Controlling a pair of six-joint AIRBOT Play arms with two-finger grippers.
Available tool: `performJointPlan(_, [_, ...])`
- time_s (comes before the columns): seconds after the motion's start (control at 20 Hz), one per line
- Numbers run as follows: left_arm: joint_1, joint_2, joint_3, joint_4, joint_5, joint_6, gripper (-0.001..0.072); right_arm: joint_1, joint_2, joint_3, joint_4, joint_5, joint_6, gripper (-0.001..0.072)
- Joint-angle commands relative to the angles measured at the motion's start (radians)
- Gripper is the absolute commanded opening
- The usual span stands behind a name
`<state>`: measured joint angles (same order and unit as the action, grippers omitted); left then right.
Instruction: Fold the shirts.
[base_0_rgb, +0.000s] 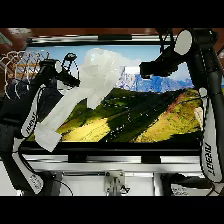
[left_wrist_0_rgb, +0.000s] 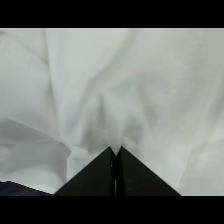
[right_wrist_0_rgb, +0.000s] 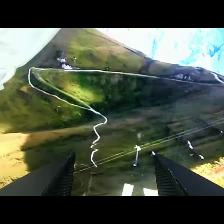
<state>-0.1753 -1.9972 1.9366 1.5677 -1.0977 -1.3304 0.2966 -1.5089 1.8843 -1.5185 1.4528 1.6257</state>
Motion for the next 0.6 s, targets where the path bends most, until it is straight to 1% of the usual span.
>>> performJointPlan(0.0, [-0.008,0.002,0.014,0.003,0.002,-0.027,0.0058,-0.001,-0.001,0.000,-0.007,0.002,0.000,0.0612])
performJointPlan(0.1, [-0.012,0.042,0.064,0.003,-0.015,-0.068,0.0057,-0.001,-0.001,0.000,-0.011,-0.001,0.000,0.0612])
performJointPlan(0.2, [-0.023,0.126,0.114,-0.002,-0.019,-0.096,0.0057,-0.001,0.000,0.000,-0.010,0.002,0.015,0.0612])
performJointPlan(0.4, [-0.089,0.444,0.123,-0.010,0.051,-0.100,0.0057,0.000,0.055,0.001,-0.010,0.003,0.024,0.0612])
performJointPlan(0.5, [-0.135,0.623,0.122,-0.023,0.009,-0.115,0.0057,-0.002,0.121,0.001,-0.016,-0.005,0.028,0.0612])
performJointPlan(0.55, [-0.155,0.706,0.122,-0.021,-0.037,-0.115,0.0057,-0.002,0.158,0.001,-0.026,-0.012,0.042,0.0612])
